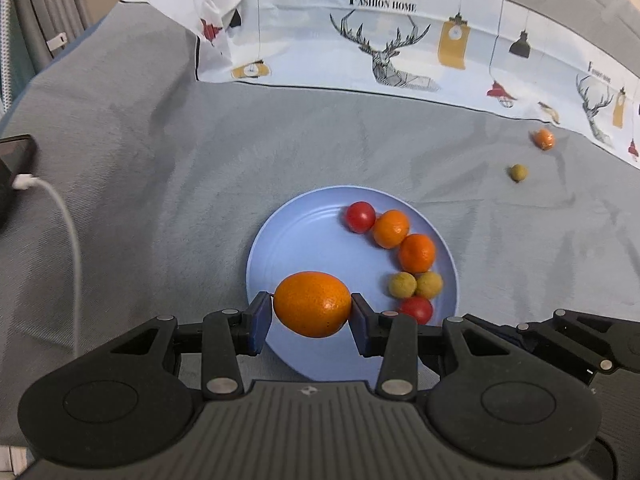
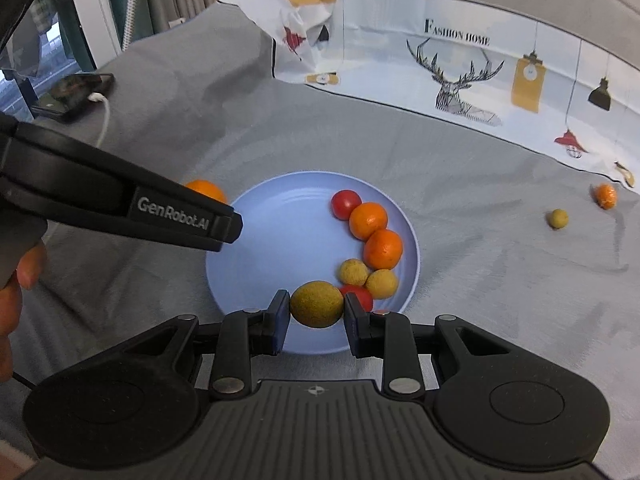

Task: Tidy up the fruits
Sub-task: 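Carry the lemon and orange over the blue plate with both tools, then open both grippers to drop the lemon and orange onto the plate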

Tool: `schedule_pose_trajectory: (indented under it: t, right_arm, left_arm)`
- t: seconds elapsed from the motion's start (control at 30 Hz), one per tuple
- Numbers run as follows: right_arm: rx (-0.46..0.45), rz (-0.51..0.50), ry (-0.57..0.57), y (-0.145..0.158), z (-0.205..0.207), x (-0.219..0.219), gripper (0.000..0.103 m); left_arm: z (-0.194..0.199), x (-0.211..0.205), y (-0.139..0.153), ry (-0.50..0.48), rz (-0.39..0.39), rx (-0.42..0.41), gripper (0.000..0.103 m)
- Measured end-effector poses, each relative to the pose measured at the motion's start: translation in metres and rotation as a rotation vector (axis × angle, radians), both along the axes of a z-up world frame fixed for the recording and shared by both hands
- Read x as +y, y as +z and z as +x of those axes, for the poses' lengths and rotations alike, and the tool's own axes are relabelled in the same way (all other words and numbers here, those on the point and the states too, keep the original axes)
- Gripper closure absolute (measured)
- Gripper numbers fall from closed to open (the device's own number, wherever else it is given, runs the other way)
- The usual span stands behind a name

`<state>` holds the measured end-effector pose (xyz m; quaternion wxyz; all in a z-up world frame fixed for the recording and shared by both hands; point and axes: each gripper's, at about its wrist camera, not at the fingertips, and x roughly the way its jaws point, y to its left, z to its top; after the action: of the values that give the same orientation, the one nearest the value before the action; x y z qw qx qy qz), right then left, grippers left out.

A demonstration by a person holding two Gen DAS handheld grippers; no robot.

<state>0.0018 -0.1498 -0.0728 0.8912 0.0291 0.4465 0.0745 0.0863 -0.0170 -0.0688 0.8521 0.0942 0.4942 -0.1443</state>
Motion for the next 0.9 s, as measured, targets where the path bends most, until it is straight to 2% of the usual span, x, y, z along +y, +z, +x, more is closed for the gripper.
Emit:
schedule_pose_trajectory:
  t: [0.33, 0.4, 0.43, 0.47, 0.5, 0.53, 0.6, 0.67, 0.77, 0.9]
  right_arm:
    - [0.020, -0.019, 0.006, -0.024, 0.038, -0.001, 0.073]
    - [0.019, -0.024, 0.015, -0.028, 0.043, 0.000, 0.072]
    - [0.016, -0.024, 0.020, -0.029, 0.045, 0.001, 0.072]
    - [0.010, -0.023, 0.023, -0.029, 0.046, 0.002, 0.068]
    - [0.004, -0.028, 0.026, -0.029, 0.047, 0.003, 0.054]
    - [-0.002, -0.037, 0.025, -0.028, 0.047, 0.003, 0.048]
    - [-0.024, -0.051, 0.015, -0.022, 0.041, 0.001, 0.028]
    - [-0.020, -0.065, 0.007, -0.017, 0.032, -0.001, 0.020]
    - [-0.014, -0.067, -0.014, -0.005, 0.008, -0.006, 0.014]
    - [-0.019, -0.049, -0.048, 0.014, -0.036, -0.009, 0.011]
  left_arm:
    - [0.034, -0.005, -0.032, 0.009, 0.055, 0.020, 0.056]
    - [0.036, -0.005, -0.034, 0.016, 0.059, 0.016, 0.048]
    - [0.036, -0.004, -0.033, 0.017, 0.057, 0.014, 0.028]
    - [0.036, -0.003, -0.031, 0.022, 0.053, 0.008, 0.006]
    - [0.032, -0.001, -0.026, 0.028, 0.041, -0.014, 0.001]
    - [0.028, -0.001, -0.021, 0.028, 0.030, -0.037, 0.000]
    - [0.019, -0.002, -0.013, -0.006, 0.033, -0.055, 0.000]
    - [0.008, -0.004, -0.007, -0.020, 0.044, -0.059, 0.000]
    - [-0.019, -0.002, 0.005, -0.038, 0.031, -0.059, 0.000]
    - [-0.061, 0.008, 0.023, 0.000, 0.015, -0.080, 0.000]
